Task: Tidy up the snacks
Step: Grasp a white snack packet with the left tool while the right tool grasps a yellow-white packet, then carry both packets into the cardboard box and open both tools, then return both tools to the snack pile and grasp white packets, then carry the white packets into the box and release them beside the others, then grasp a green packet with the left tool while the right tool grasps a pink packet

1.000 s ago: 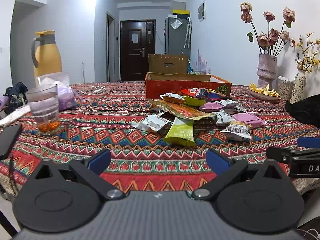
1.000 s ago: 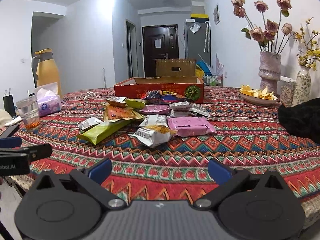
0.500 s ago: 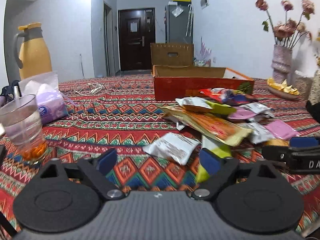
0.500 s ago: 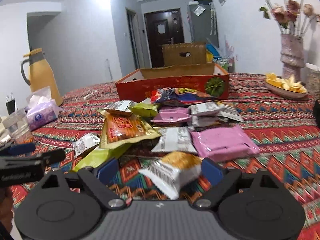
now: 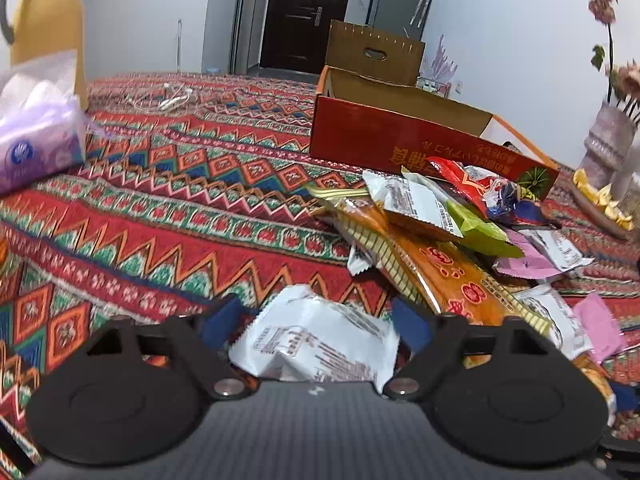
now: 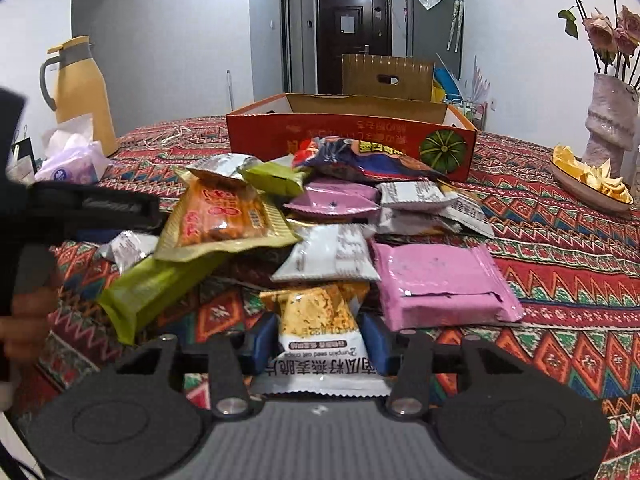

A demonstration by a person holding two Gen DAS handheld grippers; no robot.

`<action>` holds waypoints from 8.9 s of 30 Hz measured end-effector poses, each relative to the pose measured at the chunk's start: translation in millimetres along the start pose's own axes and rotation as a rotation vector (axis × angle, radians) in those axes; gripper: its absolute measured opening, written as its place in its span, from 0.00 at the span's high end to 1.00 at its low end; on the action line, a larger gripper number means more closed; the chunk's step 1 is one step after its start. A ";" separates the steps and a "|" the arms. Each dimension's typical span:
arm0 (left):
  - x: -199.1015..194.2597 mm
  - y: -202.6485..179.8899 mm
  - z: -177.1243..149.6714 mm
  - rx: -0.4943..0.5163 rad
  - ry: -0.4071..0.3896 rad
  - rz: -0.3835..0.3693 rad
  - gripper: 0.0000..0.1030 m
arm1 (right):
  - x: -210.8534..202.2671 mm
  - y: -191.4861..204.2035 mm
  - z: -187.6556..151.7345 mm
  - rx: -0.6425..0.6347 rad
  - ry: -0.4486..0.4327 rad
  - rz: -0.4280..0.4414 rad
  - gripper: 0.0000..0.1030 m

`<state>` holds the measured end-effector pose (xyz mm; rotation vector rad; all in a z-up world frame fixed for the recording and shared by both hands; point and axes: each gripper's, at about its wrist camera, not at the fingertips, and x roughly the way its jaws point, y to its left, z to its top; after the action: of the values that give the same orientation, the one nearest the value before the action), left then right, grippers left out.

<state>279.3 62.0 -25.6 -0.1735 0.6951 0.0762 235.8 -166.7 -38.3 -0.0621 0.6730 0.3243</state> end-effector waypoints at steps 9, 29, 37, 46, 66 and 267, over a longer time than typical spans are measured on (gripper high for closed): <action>-26.9 5.2 -21.9 0.087 -0.008 0.051 0.33 | -8.9 -12.8 -5.5 -0.001 0.010 0.016 0.46; -68.9 15.9 -50.0 0.068 0.012 0.148 0.52 | -31.6 -22.3 -25.0 -0.004 -0.033 0.021 0.62; -91.8 6.8 -45.5 0.093 -0.031 0.085 0.59 | -60.4 -35.8 -29.8 0.034 -0.060 0.044 0.62; -98.1 -12.0 42.6 0.131 -0.191 -0.049 0.59 | -69.0 -77.4 43.5 0.004 -0.190 0.010 0.62; 200.6 -62.5 273.3 0.203 -0.091 -0.065 0.58 | 266.9 -154.0 308.9 -0.055 0.041 -0.116 0.61; -42.7 -72.5 239.8 0.184 -0.183 -0.270 0.09 | 14.5 -136.5 289.2 -0.054 -0.134 0.032 0.07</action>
<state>406.9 34.4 192.4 -0.0811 0.4883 -0.2274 463.5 -245.7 172.4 -0.0803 0.5326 0.3744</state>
